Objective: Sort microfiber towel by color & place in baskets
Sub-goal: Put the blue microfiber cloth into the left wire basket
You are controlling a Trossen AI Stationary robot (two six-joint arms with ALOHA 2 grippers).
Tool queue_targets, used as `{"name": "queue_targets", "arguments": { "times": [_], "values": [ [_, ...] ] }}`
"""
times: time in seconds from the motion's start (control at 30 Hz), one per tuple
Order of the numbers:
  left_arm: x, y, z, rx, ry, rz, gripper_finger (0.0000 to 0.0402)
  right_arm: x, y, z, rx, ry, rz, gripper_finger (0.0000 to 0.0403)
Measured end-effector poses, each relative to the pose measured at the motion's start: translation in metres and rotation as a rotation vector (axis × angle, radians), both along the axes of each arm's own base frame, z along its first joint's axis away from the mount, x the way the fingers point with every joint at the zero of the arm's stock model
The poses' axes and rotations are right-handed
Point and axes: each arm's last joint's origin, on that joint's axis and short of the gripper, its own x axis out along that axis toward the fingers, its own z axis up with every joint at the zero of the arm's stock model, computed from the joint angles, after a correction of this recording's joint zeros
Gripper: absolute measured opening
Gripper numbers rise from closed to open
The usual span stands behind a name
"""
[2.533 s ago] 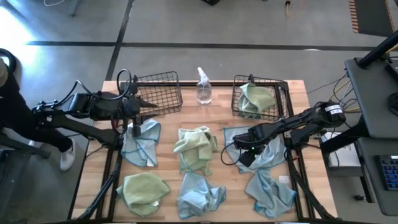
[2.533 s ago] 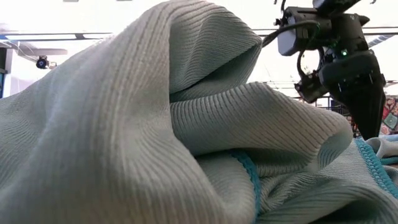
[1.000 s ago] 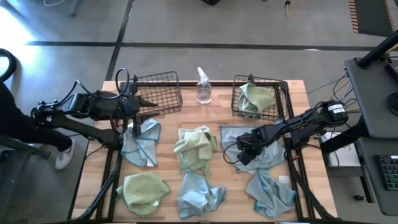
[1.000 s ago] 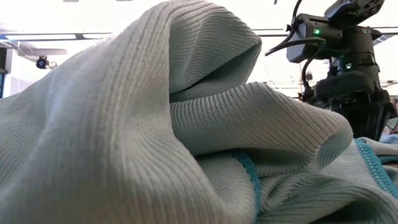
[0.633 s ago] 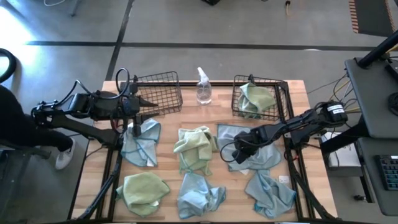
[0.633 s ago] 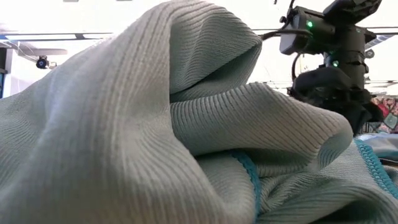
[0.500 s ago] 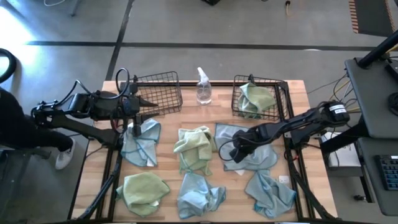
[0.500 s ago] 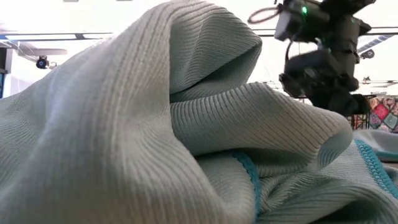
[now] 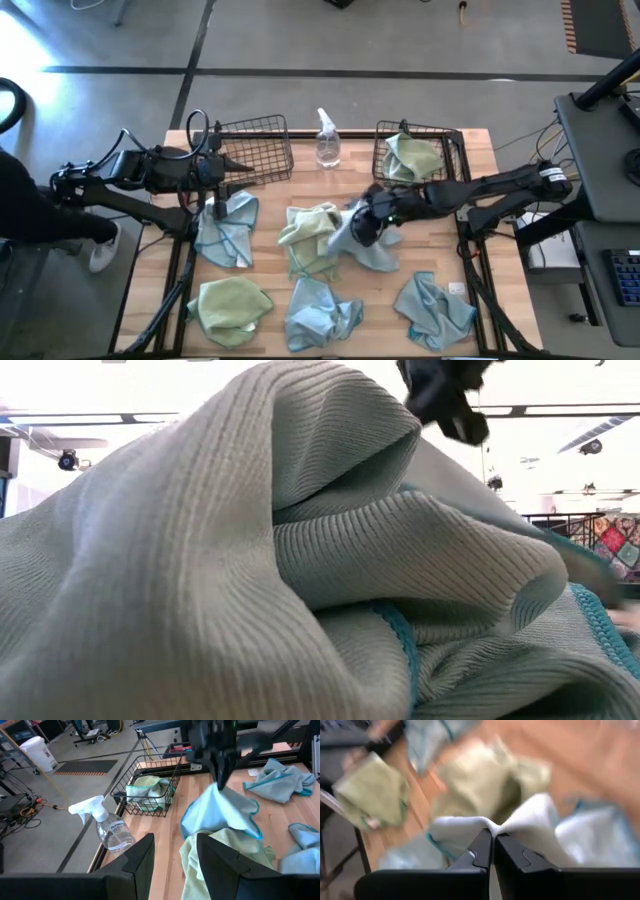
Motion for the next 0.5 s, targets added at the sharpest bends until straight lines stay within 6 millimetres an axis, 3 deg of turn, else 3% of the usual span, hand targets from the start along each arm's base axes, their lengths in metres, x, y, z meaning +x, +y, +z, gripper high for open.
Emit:
{"name": "queue_targets", "arguments": {
  "times": [0.23, 0.5],
  "values": [
    [0.001, 0.0, 0.001, -0.018, -0.014, 0.007, 0.0132, 0.019, -0.001, 0.059, -0.173, -0.163, -0.004, 0.0009],
    [0.015, -0.002, 0.002, -0.008, -0.042, 0.001, 0.0132, 0.055, -0.002, 0.094, -0.34, -0.227, 0.038, 0.0009]
  ]
}}
